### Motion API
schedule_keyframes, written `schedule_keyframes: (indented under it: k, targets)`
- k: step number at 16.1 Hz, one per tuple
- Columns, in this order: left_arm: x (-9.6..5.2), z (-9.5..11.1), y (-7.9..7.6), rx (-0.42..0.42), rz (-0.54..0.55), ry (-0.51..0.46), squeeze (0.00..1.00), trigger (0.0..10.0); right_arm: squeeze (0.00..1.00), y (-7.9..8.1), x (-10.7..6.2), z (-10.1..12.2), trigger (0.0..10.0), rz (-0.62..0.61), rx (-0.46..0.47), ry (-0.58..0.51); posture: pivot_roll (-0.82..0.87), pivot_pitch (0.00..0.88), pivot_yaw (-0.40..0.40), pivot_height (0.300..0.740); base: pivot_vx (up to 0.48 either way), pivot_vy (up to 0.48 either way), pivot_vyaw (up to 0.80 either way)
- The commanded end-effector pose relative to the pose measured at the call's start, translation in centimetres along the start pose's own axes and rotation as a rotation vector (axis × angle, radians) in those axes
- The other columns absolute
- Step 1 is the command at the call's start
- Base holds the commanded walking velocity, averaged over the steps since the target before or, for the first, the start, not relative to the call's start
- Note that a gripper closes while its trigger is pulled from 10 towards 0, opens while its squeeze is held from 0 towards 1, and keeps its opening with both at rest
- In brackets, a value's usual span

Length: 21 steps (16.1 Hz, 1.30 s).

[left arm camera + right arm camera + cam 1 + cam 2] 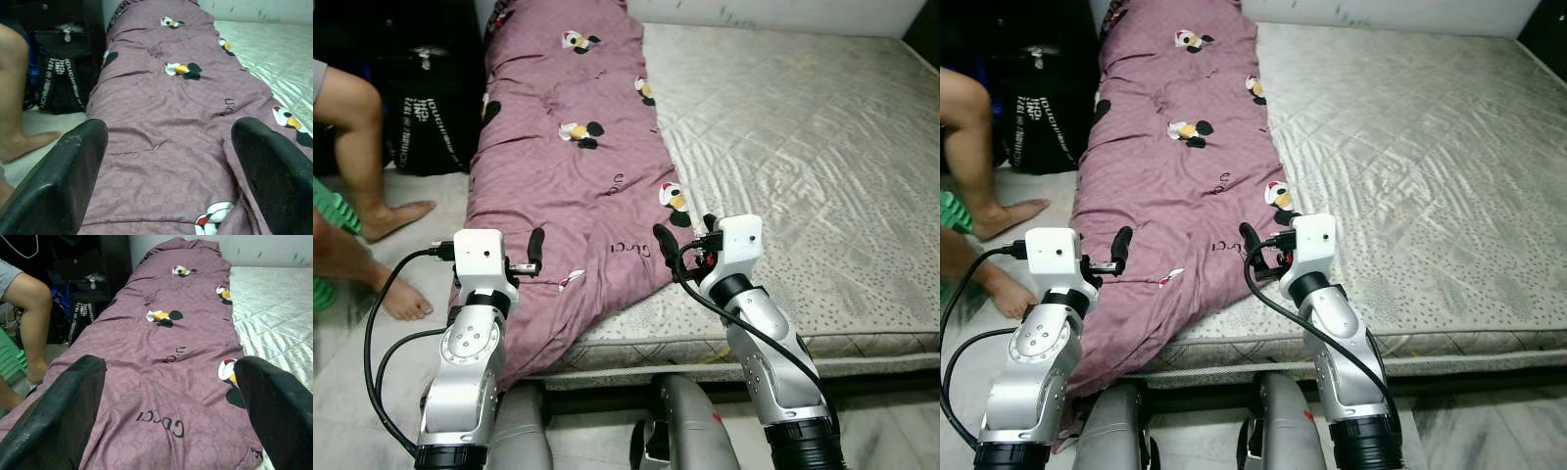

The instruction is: Clean up the room

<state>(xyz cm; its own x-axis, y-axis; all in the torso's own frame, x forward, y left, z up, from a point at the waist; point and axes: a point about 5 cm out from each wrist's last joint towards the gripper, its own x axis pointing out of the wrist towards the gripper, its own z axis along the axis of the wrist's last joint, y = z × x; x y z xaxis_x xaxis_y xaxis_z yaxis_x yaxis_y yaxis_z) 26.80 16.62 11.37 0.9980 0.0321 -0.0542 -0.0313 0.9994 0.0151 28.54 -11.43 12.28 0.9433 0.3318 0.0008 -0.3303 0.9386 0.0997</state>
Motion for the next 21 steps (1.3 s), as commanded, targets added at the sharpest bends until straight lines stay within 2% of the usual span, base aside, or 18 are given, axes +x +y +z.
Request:
schedule_keyframes:
  k: [1,2,7,12,16,21]
  targets:
    - [-0.1,-0.1,0.1,0.003,-0.002,0.012,0.0,10.0,0.0,-0.3,-0.1,-0.3,10.0,-0.013,0.004,0.015,-0.01,0.092,-0.075,0.598,0.0,0.0,0.0]
    - [-0.1,-0.1,0.1,0.003,-0.002,0.012,0.0,10.0,0.0,-0.3,-0.1,-0.4,10.0,-0.014,0.006,0.016,-0.01,0.092,-0.075,0.578,0.0,0.0,0.0]
    - [0.0,0.0,0.1,0.003,0.0,0.011,0.0,10.0,0.0,-0.3,-0.1,-0.4,10.0,-0.017,0.008,0.015,-0.02,0.094,-0.073,0.533,0.0,0.0,0.0]
    - [0.3,-0.1,0.7,-0.014,0.05,0.034,0.0,10.0,0.0,-0.5,-0.1,-0.5,10.0,-0.025,0.001,0.023,-0.02,0.094,-0.075,0.533,0.0,0.0,0.0]
    - [0.9,-0.1,1.9,-0.013,0.098,0.045,0.0,10.0,0.0,-0.7,-0.3,-0.6,10.0,-0.035,-0.006,0.03,-0.02,0.095,-0.076,0.533,0.0,0.0,0.0]
    - [2.6,0.4,3.7,-0.019,0.151,0.053,0.0,10.0,0.0,-1.4,-1.1,-0.9,10.0,-0.084,-0.02,0.05,-0.04,0.112,-0.073,0.533,0.0,0.0,0.0]
